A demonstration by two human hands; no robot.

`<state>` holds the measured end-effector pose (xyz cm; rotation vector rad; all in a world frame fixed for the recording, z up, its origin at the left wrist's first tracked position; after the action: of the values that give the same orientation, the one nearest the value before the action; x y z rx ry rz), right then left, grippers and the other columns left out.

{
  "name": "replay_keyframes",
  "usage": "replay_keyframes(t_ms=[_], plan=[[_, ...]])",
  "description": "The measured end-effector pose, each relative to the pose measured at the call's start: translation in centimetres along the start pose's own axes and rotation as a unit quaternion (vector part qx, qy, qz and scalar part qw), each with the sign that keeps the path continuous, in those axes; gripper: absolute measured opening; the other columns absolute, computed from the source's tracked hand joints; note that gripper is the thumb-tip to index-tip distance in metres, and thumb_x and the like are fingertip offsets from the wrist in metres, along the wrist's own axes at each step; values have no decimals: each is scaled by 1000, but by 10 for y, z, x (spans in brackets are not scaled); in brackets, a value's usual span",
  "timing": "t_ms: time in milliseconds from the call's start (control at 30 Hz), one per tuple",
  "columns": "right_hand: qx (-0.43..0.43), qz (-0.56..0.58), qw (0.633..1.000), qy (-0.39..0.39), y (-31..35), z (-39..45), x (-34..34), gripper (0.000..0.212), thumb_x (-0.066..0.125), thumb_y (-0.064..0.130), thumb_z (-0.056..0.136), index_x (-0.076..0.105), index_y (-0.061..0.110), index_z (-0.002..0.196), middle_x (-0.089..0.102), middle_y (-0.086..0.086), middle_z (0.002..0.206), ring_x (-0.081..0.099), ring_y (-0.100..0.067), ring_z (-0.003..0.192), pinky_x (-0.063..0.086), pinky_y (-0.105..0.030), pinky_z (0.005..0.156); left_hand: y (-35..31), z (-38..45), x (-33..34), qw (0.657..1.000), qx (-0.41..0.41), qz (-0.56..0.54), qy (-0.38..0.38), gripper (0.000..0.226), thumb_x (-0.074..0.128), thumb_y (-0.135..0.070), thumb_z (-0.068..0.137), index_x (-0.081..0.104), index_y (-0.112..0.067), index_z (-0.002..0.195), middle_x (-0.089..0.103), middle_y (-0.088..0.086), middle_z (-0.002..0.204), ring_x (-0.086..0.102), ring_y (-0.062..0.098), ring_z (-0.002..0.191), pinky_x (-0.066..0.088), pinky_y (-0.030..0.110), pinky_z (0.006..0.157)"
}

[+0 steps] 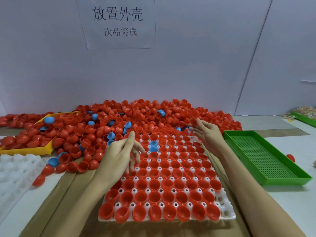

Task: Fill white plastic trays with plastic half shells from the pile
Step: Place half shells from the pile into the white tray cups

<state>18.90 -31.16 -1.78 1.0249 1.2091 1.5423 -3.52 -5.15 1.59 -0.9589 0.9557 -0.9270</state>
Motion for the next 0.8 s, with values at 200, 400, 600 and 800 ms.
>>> replay_keyframes(t_ms=[200, 400, 600, 800], plan=[[73, 181, 965, 173, 24, -20, 22, 40, 55, 30, 109, 72, -1, 128, 73, -10, 102, 69, -13, 85, 58, -20, 77, -12, -5, 4, 993, 86, 81, -5, 12, 61, -43, 96, 72, -37, 96, 72, -4, 87, 68, 12, 62, 55, 27, 54], [110, 124, 913, 372, 45, -62, 71, 44, 47, 32, 108, 70, -2, 124, 66, -4, 85, 60, -7, 70, 54, -17, 64, -37, -17, 24, 974, 198, 104, 24, 35, 67, -21, 98, 66, -40, 127, 53, -13, 143, 56, 10, 131, 58, 26, 90], [140, -8, 838, 528, 42, -101, 104, 53, 47, 34, 111, 62, -16, 118, 67, -1, 78, 61, -3, 64, 48, -12, 58, -36, -24, 43, 982, 159, 30, 98, 55, 67, -29, 98, 47, -44, 146, 57, -22, 144, 56, 2, 132, 48, 19, 104], [38, -111, 908, 402, 48, -85, 106, 25, 59, 29, 107, 72, 8, 114, 71, -6, 91, 68, -15, 81, 56, -24, 75, -37, -26, 25, 980, 165, 94, -51, 35, 84, -35, 80, 73, -34, 113, 73, -20, 106, 69, 1, 103, 55, 12, 81]])
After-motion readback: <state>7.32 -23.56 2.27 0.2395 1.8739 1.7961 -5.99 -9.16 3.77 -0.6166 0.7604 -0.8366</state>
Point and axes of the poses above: each hand's wrist, its own z-axis towards the middle knuckle, its own x-axis out of the palm, y = z × x, the point moved 7 cm from there along z, towards the middle knuckle
